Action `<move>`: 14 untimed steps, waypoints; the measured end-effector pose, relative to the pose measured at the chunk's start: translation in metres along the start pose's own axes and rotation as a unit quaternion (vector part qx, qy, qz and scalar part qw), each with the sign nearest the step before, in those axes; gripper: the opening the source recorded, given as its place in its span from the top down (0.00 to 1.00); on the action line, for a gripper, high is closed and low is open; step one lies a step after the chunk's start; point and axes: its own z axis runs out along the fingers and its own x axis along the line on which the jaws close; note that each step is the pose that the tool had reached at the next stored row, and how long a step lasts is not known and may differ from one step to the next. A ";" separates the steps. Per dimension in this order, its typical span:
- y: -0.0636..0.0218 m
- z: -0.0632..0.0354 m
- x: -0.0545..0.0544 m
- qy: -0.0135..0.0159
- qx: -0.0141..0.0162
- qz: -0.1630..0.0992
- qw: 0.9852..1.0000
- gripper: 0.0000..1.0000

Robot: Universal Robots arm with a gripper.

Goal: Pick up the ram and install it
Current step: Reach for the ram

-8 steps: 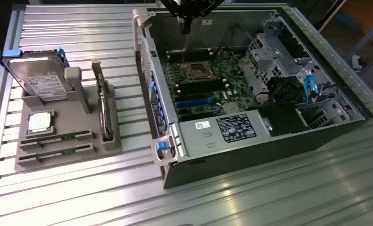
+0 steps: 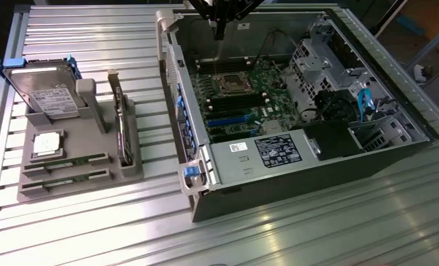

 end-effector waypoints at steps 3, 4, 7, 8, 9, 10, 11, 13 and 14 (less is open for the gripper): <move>0.0000 0.0000 0.000 0.000 0.000 0.000 1.000 0.89; 0.0000 0.0000 0.000 0.000 0.000 0.000 1.000 0.89; -0.0001 0.0001 0.001 0.000 0.000 0.000 1.000 0.89; -0.0003 -0.0001 0.004 0.000 0.000 0.000 1.000 0.89; -0.0007 -0.0002 0.009 0.000 0.000 0.000 1.000 0.89; -0.0008 -0.0003 0.011 0.000 0.000 0.000 1.000 0.89; -0.0009 -0.0003 0.012 0.000 0.000 0.000 1.000 0.89; -0.0012 -0.0004 0.016 0.000 0.000 0.000 1.000 0.89; -0.0014 -0.0005 0.019 0.000 0.000 0.000 1.000 0.89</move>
